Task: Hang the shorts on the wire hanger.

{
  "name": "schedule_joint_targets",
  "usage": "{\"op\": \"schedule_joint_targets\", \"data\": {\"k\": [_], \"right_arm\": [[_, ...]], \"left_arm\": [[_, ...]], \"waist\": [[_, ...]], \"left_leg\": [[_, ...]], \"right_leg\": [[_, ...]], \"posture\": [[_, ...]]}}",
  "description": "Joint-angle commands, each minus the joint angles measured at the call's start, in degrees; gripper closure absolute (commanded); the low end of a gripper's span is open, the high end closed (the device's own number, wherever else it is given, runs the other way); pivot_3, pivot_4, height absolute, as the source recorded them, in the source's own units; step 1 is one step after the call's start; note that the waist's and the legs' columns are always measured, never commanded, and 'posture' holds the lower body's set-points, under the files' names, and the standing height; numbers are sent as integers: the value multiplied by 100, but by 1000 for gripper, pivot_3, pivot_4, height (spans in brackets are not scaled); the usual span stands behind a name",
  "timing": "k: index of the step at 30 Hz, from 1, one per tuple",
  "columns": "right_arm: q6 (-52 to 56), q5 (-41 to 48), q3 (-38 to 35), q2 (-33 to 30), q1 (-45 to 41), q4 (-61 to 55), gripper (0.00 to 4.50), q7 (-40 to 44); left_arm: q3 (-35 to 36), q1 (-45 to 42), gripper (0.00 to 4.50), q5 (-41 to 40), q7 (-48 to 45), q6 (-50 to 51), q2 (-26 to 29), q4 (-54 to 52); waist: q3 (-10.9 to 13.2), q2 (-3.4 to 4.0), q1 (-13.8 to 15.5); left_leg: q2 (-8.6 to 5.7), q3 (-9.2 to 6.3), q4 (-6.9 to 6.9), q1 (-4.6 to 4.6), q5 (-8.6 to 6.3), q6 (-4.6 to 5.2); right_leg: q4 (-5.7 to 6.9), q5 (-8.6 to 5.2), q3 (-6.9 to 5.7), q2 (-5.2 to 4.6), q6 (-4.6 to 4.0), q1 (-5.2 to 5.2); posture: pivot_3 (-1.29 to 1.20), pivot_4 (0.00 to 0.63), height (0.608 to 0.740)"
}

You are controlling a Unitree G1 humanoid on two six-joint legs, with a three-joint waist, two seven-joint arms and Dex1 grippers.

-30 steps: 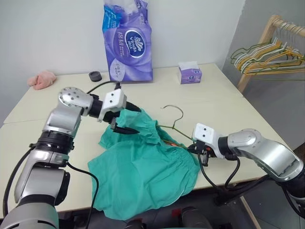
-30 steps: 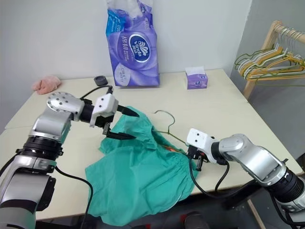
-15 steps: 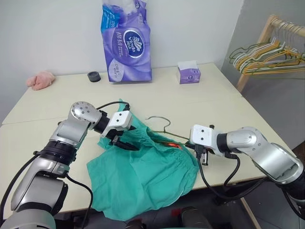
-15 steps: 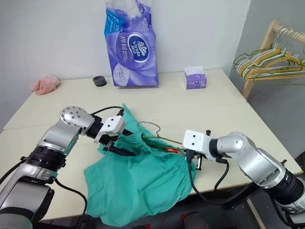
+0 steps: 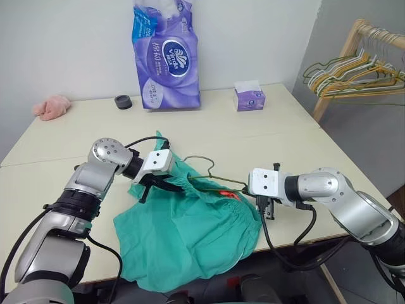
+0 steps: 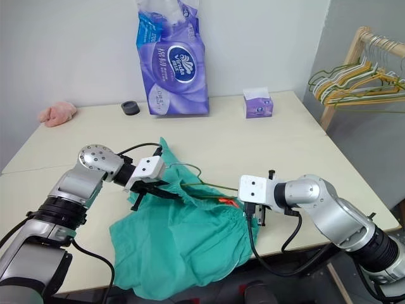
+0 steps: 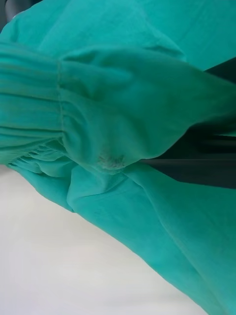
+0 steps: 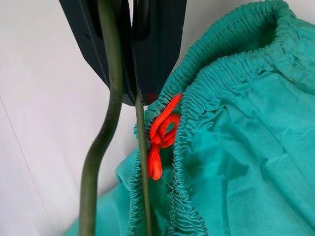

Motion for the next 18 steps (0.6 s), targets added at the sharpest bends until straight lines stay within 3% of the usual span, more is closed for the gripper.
{"op": "schedule_joint_targets", "data": {"k": [1,2,5,9,12,15,18], "right_arm": [[-122,-43,-286,-55,-15,-226,4500,96],[-138,-50,-338,-103,7,-214,4500,131],[-353,-8,-846,-823,296,25,3793,501],[-1065,-175,-1514,-1652,1053,468,2482,607],[-1683,-70,-2245,-1793,1792,896,1507,485],[-1808,546,-3068,-1478,2671,915,1507,600],[-1058,1358,-3426,-748,3361,234,1507,361]], "left_arm": [[112,6,4481,10,10,-45,-27,-56],[114,16,4481,4,11,-34,-29,-58],[175,50,4500,-12,123,-6,-67,2],[216,96,4500,-26,177,29,-68,-32],[275,110,4500,-30,277,24,-56,16],[357,54,4500,-28,394,20,-56,139],[410,-43,4500,-8,439,0,-27,287]], "waist": [[0,0,-4],[0,0,-6],[2,3,15],[6,-3,3],[8,-7,-11],[11,-12,-24],[12,-13,-29]], "left_leg": [[0,0,0,0,0,0],[0,-1,0,0,0,0],[1,-4,1,-2,0,0],[-3,4,2,-1,0,1],[-3,8,1,1,-1,1],[-3,12,1,1,-1,2],[-1,8,0,2,-1,2]], "right_leg": [[0,0,0,0,0,0],[0,0,-1,0,0,0],[1,0,-1,-5,0,1],[-8,0,1,-14,0,7],[-7,-1,1,-10,2,7],[-7,-1,3,-7,1,11],[-6,-1,1,3,1,14]], "posture": [[-260,36,740],[-261,37,740],[-265,35,740],[-265,39,740],[-273,43,740],[-275,44,740],[-276,47,740]]}}
